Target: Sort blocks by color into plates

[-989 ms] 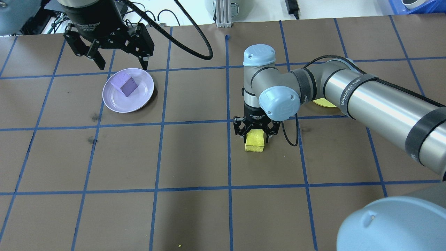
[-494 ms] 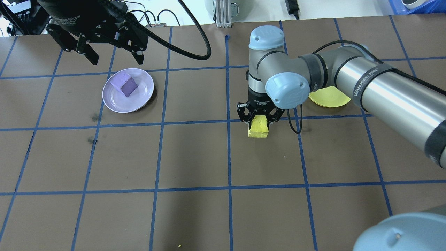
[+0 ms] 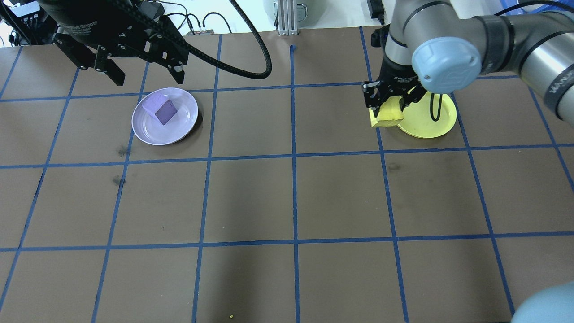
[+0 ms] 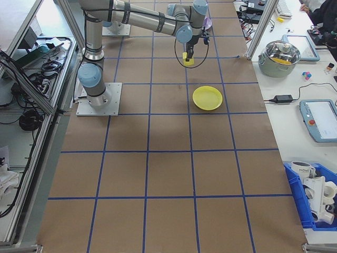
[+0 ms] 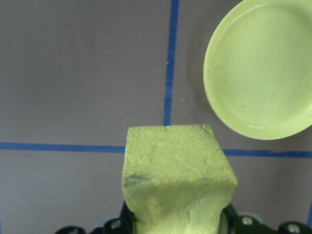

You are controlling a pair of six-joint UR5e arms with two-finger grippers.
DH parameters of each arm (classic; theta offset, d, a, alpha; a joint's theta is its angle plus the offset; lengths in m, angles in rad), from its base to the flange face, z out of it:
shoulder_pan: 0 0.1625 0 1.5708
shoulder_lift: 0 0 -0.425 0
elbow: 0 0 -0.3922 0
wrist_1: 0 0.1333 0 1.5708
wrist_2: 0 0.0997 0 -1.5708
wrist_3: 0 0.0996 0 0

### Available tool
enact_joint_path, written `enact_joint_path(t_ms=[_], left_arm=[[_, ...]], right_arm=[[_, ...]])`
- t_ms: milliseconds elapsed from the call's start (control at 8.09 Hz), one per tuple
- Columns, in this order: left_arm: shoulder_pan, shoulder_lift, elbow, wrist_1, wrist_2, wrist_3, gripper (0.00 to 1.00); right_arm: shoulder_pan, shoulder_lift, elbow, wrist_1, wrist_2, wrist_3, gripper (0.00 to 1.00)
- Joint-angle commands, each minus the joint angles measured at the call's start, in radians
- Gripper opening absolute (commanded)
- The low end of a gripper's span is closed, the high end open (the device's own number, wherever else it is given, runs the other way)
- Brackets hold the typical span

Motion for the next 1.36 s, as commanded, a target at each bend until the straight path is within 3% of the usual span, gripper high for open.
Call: enact_joint_path(t_ms=[0, 124, 618, 742, 865, 989, 1236], left_arm=[[0.024, 0.001, -0.001, -0.003, 0.022, -0.007, 1.0], [0.028, -0.029, -0.001, 0.006, 0.026, -0.002, 1.0], [0.03, -0.042, -0.005, -0.029, 0.038, 0.03, 1.0], [0.028, -0.028, 0.011, -0.084, 0.03, 0.027, 1.0], [0.012, 0.001, 0.005, -0.121, 0.013, 0.025, 1.0], [-0.002, 0.042, -0.001, -0.132, -0.047, 0.033, 1.0], [-0.067, 0.119, -0.034, -0.265, -0.057, 0.033, 1.0]], right_arm=[[-0.146, 0.041, -0.022, -0.103, -0.038, -0.208, 0.0], [-0.158, 0.089, -0.016, -0.181, -0.083, -0.251, 0.0], [-0.16, 0.195, -0.016, -0.277, -0.083, -0.27, 0.0], [-0.16, 0.216, -0.014, -0.314, -0.086, -0.288, 0.0], [-0.16, 0.22, -0.011, -0.329, -0.088, -0.288, 0.47], [-0.16, 0.214, -0.013, -0.326, -0.088, -0.29, 0.99], [-0.162, 0.166, -0.007, -0.276, -0.086, -0.29, 1.0]])
